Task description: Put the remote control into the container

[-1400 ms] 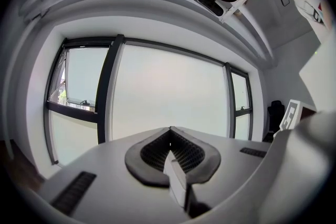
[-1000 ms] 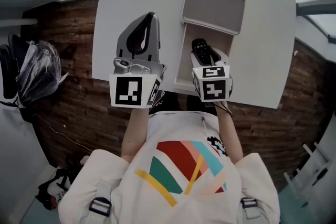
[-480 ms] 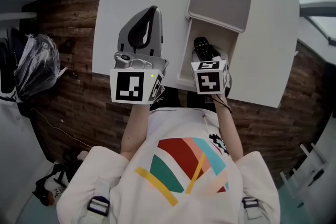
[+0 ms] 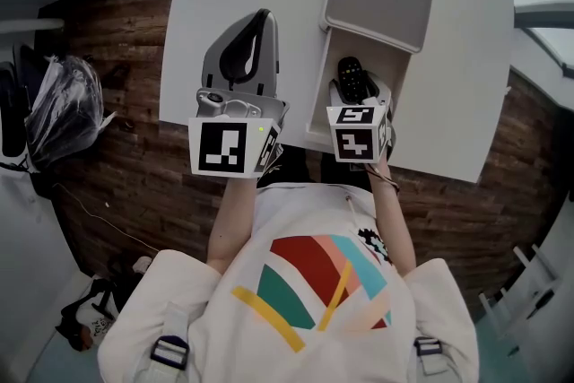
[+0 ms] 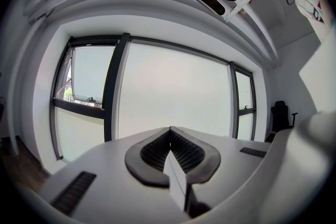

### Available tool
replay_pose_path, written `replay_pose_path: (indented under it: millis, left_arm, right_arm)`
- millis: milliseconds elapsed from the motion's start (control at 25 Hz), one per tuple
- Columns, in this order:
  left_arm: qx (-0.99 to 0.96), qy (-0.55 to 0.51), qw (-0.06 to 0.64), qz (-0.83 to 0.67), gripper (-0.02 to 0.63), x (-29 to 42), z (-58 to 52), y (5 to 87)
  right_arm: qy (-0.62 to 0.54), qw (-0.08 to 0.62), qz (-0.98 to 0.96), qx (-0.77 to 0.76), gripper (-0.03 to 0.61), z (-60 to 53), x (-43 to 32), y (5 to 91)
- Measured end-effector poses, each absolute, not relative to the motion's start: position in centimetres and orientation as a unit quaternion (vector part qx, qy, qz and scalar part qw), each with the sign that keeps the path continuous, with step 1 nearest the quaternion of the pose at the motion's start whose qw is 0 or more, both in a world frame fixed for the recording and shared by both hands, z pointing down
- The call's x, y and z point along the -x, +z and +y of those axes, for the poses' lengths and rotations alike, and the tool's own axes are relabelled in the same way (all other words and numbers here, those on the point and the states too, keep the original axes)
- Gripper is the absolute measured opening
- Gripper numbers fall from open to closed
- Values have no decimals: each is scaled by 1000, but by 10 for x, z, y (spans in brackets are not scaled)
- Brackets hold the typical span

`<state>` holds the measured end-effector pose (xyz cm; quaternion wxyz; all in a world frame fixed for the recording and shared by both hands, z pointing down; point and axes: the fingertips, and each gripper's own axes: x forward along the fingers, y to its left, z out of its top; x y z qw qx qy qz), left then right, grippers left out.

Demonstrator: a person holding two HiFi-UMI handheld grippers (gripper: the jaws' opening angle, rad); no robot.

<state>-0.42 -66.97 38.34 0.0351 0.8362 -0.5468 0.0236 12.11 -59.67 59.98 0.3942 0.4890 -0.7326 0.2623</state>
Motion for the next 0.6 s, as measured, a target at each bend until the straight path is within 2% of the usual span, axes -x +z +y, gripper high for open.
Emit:
replay_pose_path:
  millis: [80,200,400,600]
  left_arm:
    - [-836,22,34,-548,6,5,-669,382]
    - [-836,19,31,-548,8,5,-667,379]
    - [-839,6,22,-544,8,3,-664,364]
    - [-853,-16,-8,-522,8,-16,-663,331]
  right_arm:
    - [263,384,-739,-487,289,-597,-118,597]
    - [259,370,-742,-495,295,-599,-120,587]
    - [252,308,-751,-528,295,-620,-131,541]
    - [229,191,-770,-564,293,-654,-151,455]
